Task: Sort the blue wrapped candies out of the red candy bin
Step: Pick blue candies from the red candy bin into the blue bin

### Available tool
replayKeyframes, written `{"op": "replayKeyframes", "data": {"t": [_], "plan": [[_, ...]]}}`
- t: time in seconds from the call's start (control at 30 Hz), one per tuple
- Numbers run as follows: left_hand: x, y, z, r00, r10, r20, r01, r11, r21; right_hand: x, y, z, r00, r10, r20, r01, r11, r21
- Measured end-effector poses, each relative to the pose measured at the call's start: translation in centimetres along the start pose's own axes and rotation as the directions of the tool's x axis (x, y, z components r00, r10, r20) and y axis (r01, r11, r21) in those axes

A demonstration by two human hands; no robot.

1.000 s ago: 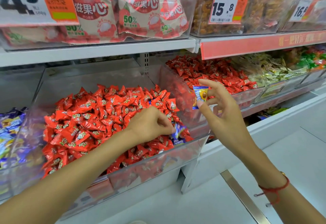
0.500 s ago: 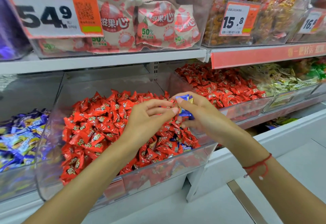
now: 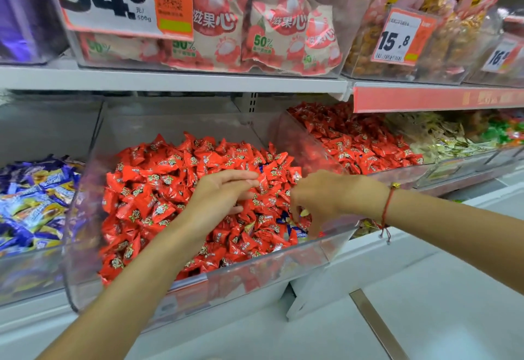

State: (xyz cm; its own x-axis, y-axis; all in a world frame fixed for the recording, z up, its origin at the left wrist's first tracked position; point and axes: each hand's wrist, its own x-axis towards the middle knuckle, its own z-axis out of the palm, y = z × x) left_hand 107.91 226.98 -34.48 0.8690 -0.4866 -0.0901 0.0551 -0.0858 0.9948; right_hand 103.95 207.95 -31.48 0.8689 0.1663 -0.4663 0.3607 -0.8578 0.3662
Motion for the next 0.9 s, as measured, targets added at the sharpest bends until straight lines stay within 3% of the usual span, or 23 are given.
{"op": "replayKeyframes", "data": {"t": [0.07, 0.17, 0.27, 0.33, 0.4, 0.47, 0.53, 0.63, 0.73, 0.8, 0.9], "plan": [[-0.1, -0.1, -0.1, 1.0, 0.007, 0.012, -0.008, 1.0, 0.01, 1.0, -0.9, 0.7, 0.999, -0.034, 0.003, 0.034, 0.99, -0.135], [-0.1, -0.2, -0.1, 1.0, 0.003, 0.018, -0.003, 1.0, 0.021, 1.8, -1.3, 0.8, 0.999, -0.029, 0.031, 0.032, 0.994, -0.101], [-0.2, -0.2, -0.1, 1.0, 0.0, 0.022, -0.001, 0.999, 0.049, 1.2, -0.4, -0.2, 0.999, 0.028, -0.022, -0.024, 0.985, 0.169], [-0.2, -0.2, 0.0, 0.999, 0.004, 0.033, -0.006, 0.998, 0.061, -0.2, -0.1, -1.0, 0.991, 0.09, -0.097, -0.034, 0.88, 0.473], [-0.2, -0.2, 0.3, 0.998, 0.005, 0.068, -0.009, 0.998, 0.06, -1.9, -0.4, -1.8, 0.98, 0.156, -0.124, 0.011, 0.576, 0.817], [0.0, -0.3, 0.8, 0.994, 0.003, 0.113, -0.009, 0.999, 0.053, -3.0, -1.2, -2.3, 0.972, 0.2, -0.127, 0.102, 0.135, 0.986], [0.4, -0.3, 1.0, 0.991, 0.031, 0.132, -0.045, 0.994, 0.1, -3.5, -2.0, -2.4, 0.946, 0.28, -0.161, 0.215, -0.176, 0.961], [1.5, -1.1, 0.8, 0.973, 0.168, 0.16, -0.208, 0.938, 0.276, -3.9, -2.0, -1.6, 0.886, 0.399, -0.236, 0.414, -0.452, 0.79], [2.7, -1.7, 0.9, 0.917, 0.268, 0.295, -0.394, 0.722, 0.569, -4.4, -1.3, -0.5, 0.85, 0.456, -0.263, 0.503, -0.557, 0.661], [3.2, -1.6, 1.6, 0.872, 0.281, 0.401, -0.49, 0.488, 0.723, -4.7, -1.0, 0.0, 0.85, 0.463, -0.25, 0.507, -0.59, 0.629], [4.6, -1.9, 3.3, 0.791, 0.228, 0.567, -0.6, 0.112, 0.792, -4.8, -1.0, 0.8, 0.871, 0.439, -0.221, 0.469, -0.605, 0.643]]}}
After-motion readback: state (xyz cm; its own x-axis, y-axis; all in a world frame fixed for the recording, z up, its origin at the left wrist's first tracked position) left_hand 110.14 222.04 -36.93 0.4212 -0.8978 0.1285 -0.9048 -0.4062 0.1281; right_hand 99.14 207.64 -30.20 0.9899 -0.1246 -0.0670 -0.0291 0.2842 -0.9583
